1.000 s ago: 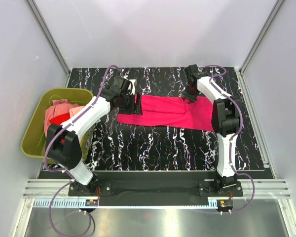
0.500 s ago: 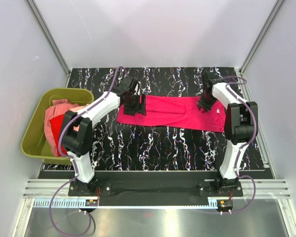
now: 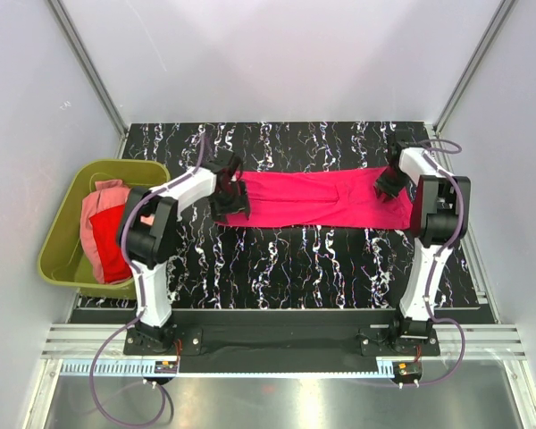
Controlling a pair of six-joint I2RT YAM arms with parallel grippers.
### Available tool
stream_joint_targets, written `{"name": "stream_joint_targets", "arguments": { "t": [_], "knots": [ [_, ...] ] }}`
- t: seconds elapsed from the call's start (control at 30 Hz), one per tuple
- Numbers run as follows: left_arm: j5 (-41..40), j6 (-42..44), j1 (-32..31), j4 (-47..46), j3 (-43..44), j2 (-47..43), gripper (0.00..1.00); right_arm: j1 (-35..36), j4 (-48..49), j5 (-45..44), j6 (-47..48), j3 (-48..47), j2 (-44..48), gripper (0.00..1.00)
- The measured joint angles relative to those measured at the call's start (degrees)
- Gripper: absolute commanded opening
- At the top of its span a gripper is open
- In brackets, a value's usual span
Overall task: Fold and stack the t-shirts
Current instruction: Fold the tshirt
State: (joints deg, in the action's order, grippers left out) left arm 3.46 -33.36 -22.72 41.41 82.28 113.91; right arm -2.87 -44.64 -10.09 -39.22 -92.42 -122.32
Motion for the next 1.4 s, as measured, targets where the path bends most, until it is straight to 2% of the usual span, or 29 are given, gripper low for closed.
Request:
{"name": "stream_joint_targets", "arguments": {
  "t": [0.17, 0.3, 0.4, 0.53, 0.67, 0.7, 0.8, 0.93, 1.17, 1.3, 1.4],
  "knots": [
    [1.1, -0.5, 1.4, 1.4, -2.5, -5.3, 0.73, -0.7, -0.3, -0.2, 5.6, -12.8, -8.0, 0.38],
    [3.6, 2.8, 0.4, 1.0, 4.0, -7.6, 0.72, -1.0, -0.5, 1.6, 11.2, -27.3, -16.6, 0.40],
    [6.4, 4.7, 0.0, -1.6, 5.9, -7.5, 0.69, -1.3, -0.8, 3.8, 14.9, -38.4, -23.0, 0.43],
    [8.8, 5.8, -0.1, -2.5, 5.2, -5.0, 0.67, -1.6, -1.8, 5.6, 16.9, -43.4, -24.3, 0.49],
    [9.8, 6.0, -0.3, -2.7, 2.8, -2.1, 0.63, -2.3, -1.4, 7.6, 16.7, -37.8, -18.1, 0.48],
    [10.2, 5.9, -0.3, -2.9, 2.2, -1.5, 0.60, -2.7, -0.8, 8.0, 16.3, -33.6, -14.3, 0.43],
    [12.0, 5.9, -0.5, -4.0, 1.0, 0.2, 0.49, -4.7, 0.5, 8.8, 15.6, -27.7, -8.3, 0.39],
    [12.8, 6.4, -1.7, -5.4, 0.8, 2.2, 0.37, -8.4, 1.4, 10.8, 14.8, -22.7, -2.5, 0.34],
    [7.5, 3.2, -3.1, -7.9, -4.6, -0.3, 0.33, -11.5, 2.3, 11.7, 14.8, -12.9, 0.9, 0.32],
    [5.6, 1.1, -3.0, -9.5, -10.4, -4.2, 0.34, -11.4, 3.0, 11.8, 14.3, -6.2, 3.4, 0.39],
    [5.2, -0.5, -3.0, -11.9, -15.4, -7.7, 0.35, -11.6, 4.2, 11.8, 13.6, -1.5, 6.0, 0.40]
  ]
}}
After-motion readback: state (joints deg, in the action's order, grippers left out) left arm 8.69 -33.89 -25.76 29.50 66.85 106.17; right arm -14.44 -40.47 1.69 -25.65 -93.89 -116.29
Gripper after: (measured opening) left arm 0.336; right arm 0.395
